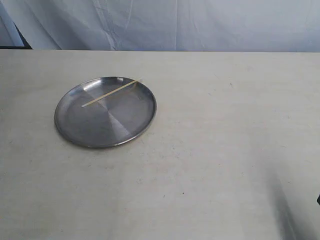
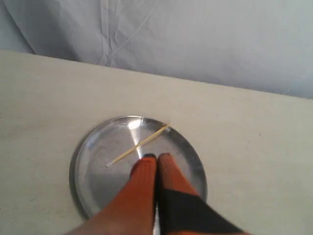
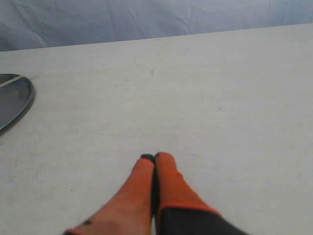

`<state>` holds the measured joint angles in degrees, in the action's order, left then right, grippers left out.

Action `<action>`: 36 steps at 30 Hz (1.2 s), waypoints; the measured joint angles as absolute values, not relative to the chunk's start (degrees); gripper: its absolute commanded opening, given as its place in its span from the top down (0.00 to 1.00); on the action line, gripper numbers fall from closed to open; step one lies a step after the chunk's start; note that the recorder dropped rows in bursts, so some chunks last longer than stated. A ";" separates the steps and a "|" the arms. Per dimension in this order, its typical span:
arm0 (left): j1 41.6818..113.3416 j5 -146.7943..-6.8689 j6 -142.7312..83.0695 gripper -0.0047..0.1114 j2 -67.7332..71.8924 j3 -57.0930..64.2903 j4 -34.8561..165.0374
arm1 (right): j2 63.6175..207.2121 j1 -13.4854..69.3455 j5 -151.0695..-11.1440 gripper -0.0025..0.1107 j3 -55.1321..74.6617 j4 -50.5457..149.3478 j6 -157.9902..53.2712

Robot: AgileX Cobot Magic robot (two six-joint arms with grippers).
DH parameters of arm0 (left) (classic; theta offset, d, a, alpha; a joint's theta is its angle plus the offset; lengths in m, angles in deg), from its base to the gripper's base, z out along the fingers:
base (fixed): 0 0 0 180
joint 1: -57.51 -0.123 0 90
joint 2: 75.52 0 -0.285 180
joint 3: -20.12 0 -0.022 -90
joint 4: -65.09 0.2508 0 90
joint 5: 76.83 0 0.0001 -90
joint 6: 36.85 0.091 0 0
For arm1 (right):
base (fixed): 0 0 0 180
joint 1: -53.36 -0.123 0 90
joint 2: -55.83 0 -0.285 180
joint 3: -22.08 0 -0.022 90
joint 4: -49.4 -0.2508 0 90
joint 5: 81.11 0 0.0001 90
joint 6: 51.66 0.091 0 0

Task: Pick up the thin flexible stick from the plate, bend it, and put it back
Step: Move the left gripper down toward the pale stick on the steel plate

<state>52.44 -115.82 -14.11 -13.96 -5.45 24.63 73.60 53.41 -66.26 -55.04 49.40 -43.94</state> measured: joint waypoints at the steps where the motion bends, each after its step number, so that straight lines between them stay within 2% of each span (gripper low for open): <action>1: 52.44 -116.58 -13.02 0.96 -9.97 -2.85 24.63 | 73.60 53.41 -66.26 0.99 -55.04 49.40 -43.94; 10: 58.11 -119.20 -1.30 0.94 16.69 15.87 25.08 | 73.60 53.41 -66.26 0.99 -55.04 49.40 -43.94; 14: 61.10 -119.56 4.97 0.81 24.96 21.94 26.29 | 73.60 53.41 -66.26 0.99 -55.04 49.40 -43.94; 18: 62.99 -119.56 7.38 0.63 32.46 27.21 27.17 | 73.60 53.41 -66.26 0.99 -55.04 49.40 -43.94; 20: 63.55 -119.56 7.69 0.58 35.92 29.94 27.69 | 73.60 53.41 -66.26 0.99 -55.04 49.40 -43.94; 29: 65.05 -120.08 8.41 0.58 50.47 39.37 30.38 | 73.60 53.41 -66.26 0.99 -55.04 48.96 -43.94; 36: 69.41 -120.17 8.65 0.58 60.24 47.86 33.30 | 73.60 53.41 -66.26 0.99 -55.04 48.87 -43.94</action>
